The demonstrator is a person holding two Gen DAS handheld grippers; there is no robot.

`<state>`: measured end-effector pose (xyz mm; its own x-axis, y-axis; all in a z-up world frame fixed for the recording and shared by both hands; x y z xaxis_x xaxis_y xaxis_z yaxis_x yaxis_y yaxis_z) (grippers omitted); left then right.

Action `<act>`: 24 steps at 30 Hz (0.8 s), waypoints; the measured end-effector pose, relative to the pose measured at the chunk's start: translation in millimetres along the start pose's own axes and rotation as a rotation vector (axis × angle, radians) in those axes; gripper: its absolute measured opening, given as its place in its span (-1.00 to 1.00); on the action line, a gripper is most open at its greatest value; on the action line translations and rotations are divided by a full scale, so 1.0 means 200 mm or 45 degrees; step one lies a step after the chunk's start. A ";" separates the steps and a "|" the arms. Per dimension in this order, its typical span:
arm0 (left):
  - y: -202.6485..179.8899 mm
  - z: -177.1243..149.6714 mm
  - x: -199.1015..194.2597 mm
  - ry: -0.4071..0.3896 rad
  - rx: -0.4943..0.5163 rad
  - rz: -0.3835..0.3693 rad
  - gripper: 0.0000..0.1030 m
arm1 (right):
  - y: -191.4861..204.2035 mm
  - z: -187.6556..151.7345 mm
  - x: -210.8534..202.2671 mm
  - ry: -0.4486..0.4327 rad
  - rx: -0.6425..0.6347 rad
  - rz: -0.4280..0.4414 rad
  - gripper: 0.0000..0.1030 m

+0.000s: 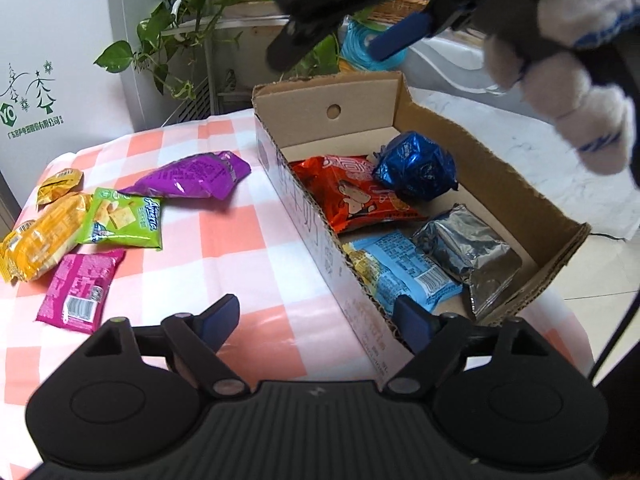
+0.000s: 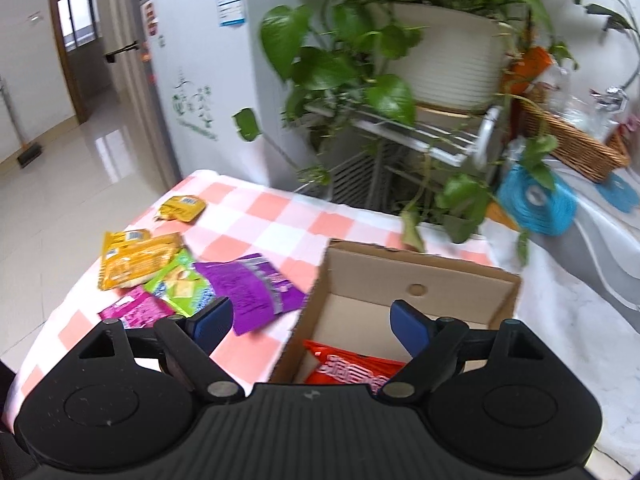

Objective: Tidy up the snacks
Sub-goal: 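Withdraw both open tools from the box toward the remaining bags, then lower the left tool onto the pink bag while the right tool approaches the green cracker bag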

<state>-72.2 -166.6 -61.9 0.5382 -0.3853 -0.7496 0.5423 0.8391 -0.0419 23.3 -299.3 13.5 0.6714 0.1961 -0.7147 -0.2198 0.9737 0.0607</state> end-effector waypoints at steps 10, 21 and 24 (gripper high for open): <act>0.23 0.00 -0.12 -0.018 -0.038 0.049 0.67 | 0.12 0.01 0.06 0.021 -0.057 0.083 0.76; 0.58 -0.02 -0.13 0.025 -0.068 0.201 0.67 | 0.27 0.03 0.14 0.029 -0.124 0.196 0.76; 0.64 -0.01 -0.11 0.038 -0.043 0.239 0.67 | 0.31 0.02 0.15 0.039 -0.141 0.232 0.76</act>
Point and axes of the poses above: each gripper's, at about its wrist camera, not at the fingertips, and x roughly the way its jaws point, y to its left, z to its top, the point moved 3 cm from there along x, roughly the way its jaws point
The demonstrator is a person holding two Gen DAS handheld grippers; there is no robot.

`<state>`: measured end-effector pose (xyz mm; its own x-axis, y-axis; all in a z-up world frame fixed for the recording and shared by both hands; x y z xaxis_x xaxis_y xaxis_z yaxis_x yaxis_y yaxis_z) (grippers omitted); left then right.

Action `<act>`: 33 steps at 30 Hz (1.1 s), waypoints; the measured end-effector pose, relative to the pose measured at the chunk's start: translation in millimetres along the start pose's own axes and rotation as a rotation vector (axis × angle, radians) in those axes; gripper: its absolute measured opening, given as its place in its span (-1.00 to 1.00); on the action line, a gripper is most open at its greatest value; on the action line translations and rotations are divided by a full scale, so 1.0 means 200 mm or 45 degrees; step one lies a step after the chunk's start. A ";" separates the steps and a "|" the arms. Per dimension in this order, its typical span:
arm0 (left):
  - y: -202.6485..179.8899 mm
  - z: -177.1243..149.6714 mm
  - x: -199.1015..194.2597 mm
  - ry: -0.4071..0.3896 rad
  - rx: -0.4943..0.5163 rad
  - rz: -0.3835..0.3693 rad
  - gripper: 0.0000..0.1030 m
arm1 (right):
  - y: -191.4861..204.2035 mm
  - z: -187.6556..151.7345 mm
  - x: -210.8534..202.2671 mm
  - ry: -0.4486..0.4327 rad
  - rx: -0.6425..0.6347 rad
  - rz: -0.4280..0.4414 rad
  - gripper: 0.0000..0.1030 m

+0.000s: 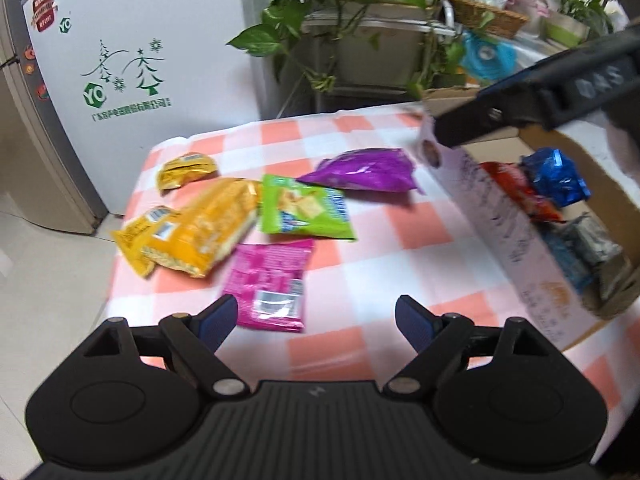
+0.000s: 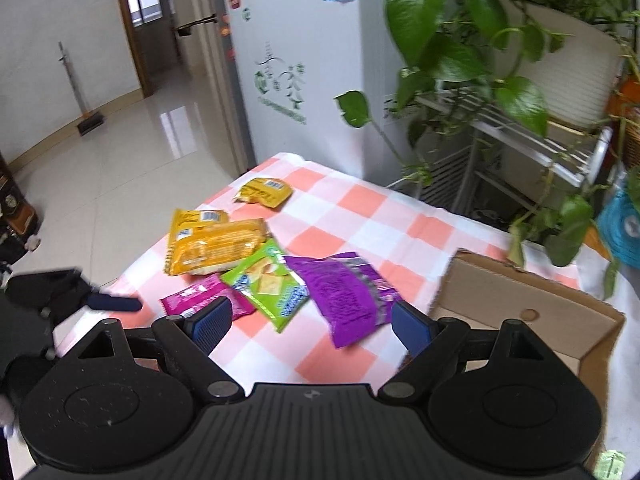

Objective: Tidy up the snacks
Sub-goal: 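Lower the left tool onto the pink bag while the right tool approaches the green cracker bag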

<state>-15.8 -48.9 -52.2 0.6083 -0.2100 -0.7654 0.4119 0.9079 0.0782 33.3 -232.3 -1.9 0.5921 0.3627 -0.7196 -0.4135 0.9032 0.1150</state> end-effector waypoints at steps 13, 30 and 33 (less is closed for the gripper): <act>0.14 0.04 0.22 0.017 -0.027 0.033 0.66 | 0.08 -0.01 0.18 0.093 0.126 0.152 0.65; 0.19 0.05 0.38 0.057 -0.090 -0.007 0.60 | 0.03 0.01 0.55 0.224 0.292 0.176 0.55; 0.20 0.04 0.39 0.069 -0.102 -0.020 0.46 | 0.01 0.02 0.60 0.224 0.321 0.149 0.55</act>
Point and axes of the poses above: each gripper's, at about its wrist camera, not at the fingertips, and x roughly the way its jaws point, y to its left, z to its top, the point moved 3 cm from there along x, roughly the way its jaws point
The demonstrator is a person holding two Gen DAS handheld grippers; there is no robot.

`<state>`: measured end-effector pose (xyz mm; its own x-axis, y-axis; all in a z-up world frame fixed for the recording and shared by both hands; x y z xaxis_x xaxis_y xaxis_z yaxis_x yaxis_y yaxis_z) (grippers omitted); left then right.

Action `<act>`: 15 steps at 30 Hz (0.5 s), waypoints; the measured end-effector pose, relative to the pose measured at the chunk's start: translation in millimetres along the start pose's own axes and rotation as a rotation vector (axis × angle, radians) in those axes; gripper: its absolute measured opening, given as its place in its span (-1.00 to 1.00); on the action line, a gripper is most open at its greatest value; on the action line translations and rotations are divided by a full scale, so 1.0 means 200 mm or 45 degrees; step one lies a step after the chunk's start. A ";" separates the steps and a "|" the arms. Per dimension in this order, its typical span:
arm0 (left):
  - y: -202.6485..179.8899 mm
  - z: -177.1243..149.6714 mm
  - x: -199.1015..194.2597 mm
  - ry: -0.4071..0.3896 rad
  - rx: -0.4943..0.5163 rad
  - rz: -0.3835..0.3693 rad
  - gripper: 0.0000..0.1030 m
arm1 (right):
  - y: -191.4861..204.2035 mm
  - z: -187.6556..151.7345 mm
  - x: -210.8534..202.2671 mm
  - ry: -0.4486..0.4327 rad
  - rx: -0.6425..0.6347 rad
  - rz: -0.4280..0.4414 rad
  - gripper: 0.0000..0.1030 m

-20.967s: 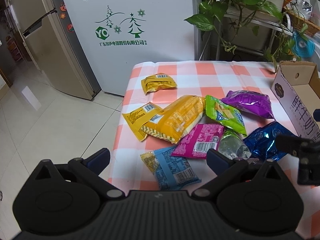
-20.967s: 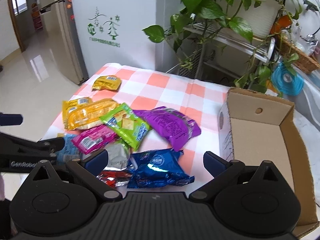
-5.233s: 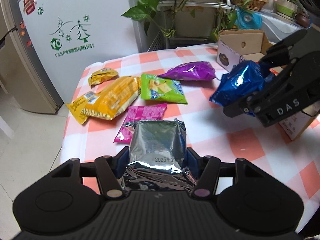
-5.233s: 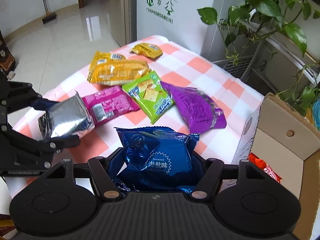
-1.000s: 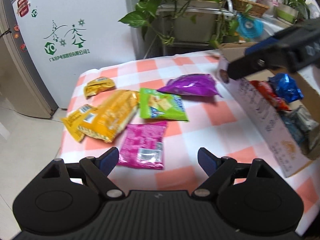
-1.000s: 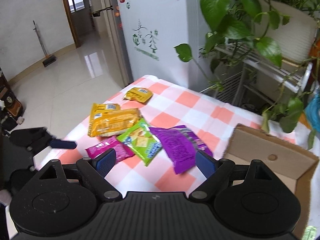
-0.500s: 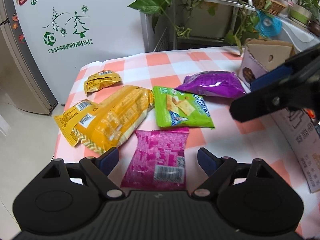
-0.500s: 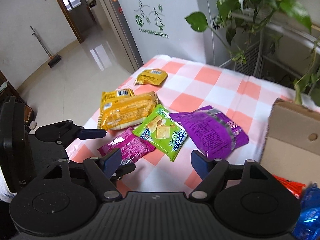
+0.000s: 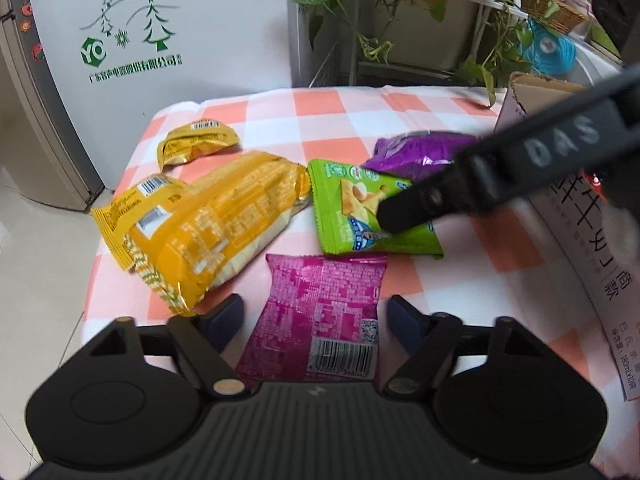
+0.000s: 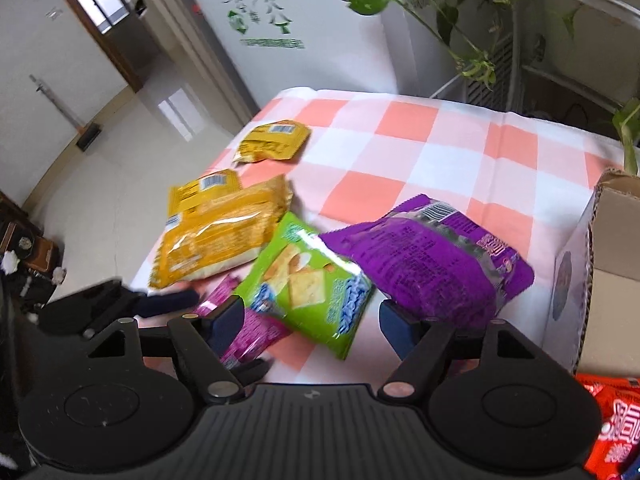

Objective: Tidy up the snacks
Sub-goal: 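Lower the left tool onto the pink bag while the right tool approaches the green cracker bag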

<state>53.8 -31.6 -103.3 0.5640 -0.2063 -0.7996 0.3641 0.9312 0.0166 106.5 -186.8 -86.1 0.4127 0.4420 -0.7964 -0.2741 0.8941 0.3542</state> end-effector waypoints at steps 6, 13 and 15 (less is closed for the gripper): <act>0.01 -0.01 -0.03 0.004 -0.013 -0.018 0.21 | -0.04 0.06 0.03 -0.062 0.012 -0.065 0.56; 0.02 -0.03 -0.05 0.033 -0.014 -0.043 0.18 | 0.02 0.10 0.10 -0.080 -0.135 -0.016 0.56; 0.03 -0.03 -0.06 0.045 -0.006 -0.049 0.18 | 0.04 0.11 0.12 -0.079 -0.164 -0.017 0.56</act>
Point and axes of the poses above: each gripper's, at about its wrist camera, not at the fingertips, and x roughly the way its jaws point, y to its left, z to its top, the point moved 3 cm from there along x, roughly the way its jaws point
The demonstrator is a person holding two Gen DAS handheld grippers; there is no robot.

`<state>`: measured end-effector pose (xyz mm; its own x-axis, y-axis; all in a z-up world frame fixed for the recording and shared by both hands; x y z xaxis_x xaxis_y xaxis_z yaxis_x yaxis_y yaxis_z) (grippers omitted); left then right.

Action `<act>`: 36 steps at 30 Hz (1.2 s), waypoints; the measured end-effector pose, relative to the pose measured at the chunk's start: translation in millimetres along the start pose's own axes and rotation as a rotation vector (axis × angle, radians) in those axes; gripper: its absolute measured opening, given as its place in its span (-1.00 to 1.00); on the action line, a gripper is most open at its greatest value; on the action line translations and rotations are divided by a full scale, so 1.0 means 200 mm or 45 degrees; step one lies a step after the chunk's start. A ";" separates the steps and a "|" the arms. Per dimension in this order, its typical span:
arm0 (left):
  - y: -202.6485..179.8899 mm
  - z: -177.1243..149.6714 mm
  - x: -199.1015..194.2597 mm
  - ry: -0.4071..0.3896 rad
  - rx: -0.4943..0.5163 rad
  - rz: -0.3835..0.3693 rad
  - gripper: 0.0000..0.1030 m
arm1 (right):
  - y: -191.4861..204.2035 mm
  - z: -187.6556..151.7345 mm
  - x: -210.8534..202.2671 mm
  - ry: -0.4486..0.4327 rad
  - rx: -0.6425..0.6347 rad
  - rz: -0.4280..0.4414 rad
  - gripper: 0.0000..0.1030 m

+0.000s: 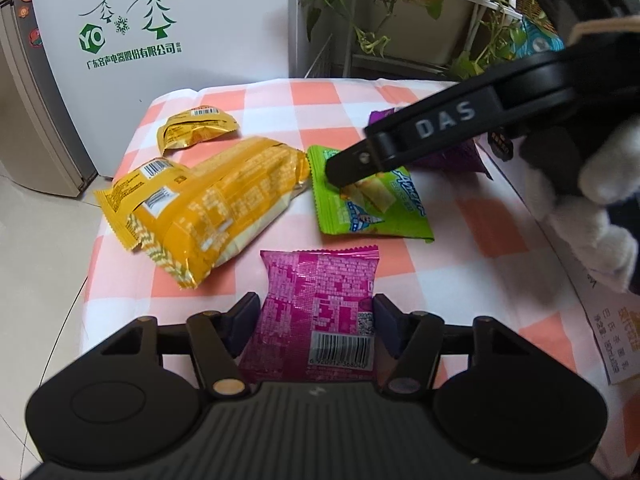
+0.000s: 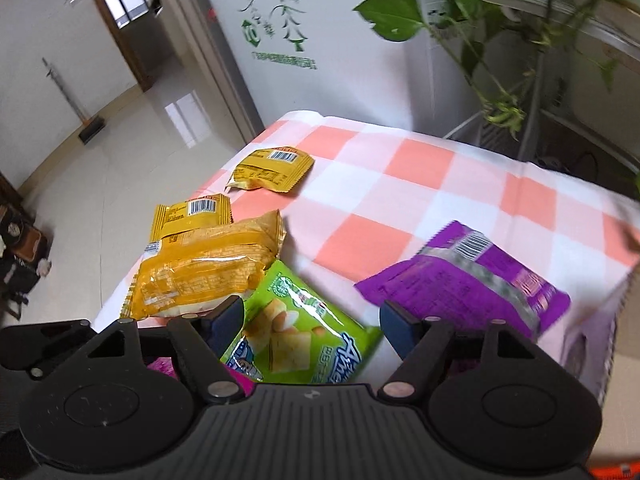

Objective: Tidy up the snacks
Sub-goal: 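Lower the left tool onto the pink bag while the right tool approaches the green cracker bag, then grasp the green cracker bag with the right tool while the left tool grasps the pink bag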

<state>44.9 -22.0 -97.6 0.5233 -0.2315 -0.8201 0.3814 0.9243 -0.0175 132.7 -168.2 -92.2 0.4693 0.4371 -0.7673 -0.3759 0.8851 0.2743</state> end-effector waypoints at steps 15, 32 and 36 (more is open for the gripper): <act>0.07 -0.04 -0.02 0.037 0.001 0.029 0.41 | 0.09 -0.10 0.00 0.260 -0.267 0.054 0.59; 0.09 -0.05 0.04 0.042 0.015 0.040 0.99 | 0.16 -0.15 0.03 0.255 -0.542 -0.091 0.72; 0.09 -0.05 0.04 0.049 0.016 0.038 0.99 | 0.15 -0.14 0.04 0.244 -0.504 -0.106 0.72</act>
<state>48.7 -3.9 -109.6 0.5051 -0.1920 -0.8414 0.3758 0.9266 0.0142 101.9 -143.0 -106.6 0.3682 0.2960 -0.8813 -0.6373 0.7706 -0.0074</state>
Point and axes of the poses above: each gripper's, at about its wrist camera, not at the fingertips, and x roughly the way its jaws point, y to its left, z to its top, the point moved 3 cm from there along x, roughly the way its jaws point
